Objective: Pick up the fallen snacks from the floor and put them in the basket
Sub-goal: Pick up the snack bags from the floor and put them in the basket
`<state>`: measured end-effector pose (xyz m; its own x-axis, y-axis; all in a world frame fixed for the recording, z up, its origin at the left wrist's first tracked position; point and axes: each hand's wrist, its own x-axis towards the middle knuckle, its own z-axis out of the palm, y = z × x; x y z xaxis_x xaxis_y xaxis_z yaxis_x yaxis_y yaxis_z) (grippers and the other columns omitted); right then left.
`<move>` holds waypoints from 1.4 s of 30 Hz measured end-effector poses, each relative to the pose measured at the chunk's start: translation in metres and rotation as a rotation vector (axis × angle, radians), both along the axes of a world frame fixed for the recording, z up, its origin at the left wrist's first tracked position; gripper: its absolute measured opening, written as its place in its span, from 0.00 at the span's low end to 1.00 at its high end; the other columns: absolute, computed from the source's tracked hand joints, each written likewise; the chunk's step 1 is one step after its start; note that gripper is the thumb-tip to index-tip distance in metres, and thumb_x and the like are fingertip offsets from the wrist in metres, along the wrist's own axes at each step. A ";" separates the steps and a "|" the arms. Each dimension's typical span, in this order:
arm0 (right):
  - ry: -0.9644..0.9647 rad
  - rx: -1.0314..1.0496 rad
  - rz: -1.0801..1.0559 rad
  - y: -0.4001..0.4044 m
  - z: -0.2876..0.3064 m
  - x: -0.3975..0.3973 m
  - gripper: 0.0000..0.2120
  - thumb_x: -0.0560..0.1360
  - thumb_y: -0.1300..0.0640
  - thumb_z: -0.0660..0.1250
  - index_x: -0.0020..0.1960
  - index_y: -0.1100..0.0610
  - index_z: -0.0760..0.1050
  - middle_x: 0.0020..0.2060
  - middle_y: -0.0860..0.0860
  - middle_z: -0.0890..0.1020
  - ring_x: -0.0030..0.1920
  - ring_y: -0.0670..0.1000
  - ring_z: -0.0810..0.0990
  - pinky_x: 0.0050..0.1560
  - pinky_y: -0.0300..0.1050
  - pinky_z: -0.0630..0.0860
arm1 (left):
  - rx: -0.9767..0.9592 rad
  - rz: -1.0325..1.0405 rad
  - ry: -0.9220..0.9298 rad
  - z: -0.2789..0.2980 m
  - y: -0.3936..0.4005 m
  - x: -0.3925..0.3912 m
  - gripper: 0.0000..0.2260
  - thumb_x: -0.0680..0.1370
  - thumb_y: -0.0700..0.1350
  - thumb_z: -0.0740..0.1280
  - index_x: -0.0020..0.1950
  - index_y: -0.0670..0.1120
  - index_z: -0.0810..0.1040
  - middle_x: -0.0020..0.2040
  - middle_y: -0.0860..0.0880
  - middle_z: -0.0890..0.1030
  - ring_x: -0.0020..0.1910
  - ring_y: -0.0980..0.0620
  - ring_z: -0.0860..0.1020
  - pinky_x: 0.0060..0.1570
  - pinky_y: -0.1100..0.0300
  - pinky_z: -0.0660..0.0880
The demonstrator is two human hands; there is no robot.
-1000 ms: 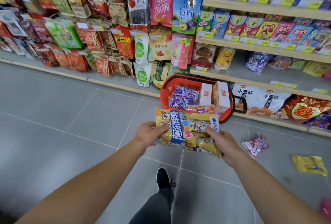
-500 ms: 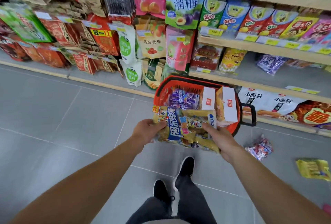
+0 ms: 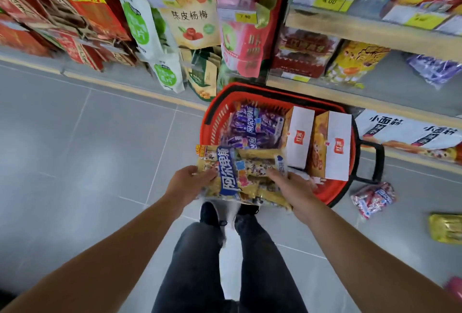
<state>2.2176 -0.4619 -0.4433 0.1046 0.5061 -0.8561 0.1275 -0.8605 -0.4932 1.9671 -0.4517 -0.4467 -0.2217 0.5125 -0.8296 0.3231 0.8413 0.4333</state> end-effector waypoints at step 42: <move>-0.803 0.359 0.865 0.189 -0.294 0.021 0.47 0.72 0.35 0.69 0.81 0.48 0.47 0.80 0.54 0.55 0.79 0.61 0.52 0.78 0.61 0.55 | 0.405 -1.076 0.326 -0.295 0.226 0.076 0.41 0.76 0.64 0.64 0.80 0.59 0.43 0.81 0.47 0.45 0.77 0.35 0.52 0.73 0.41 0.58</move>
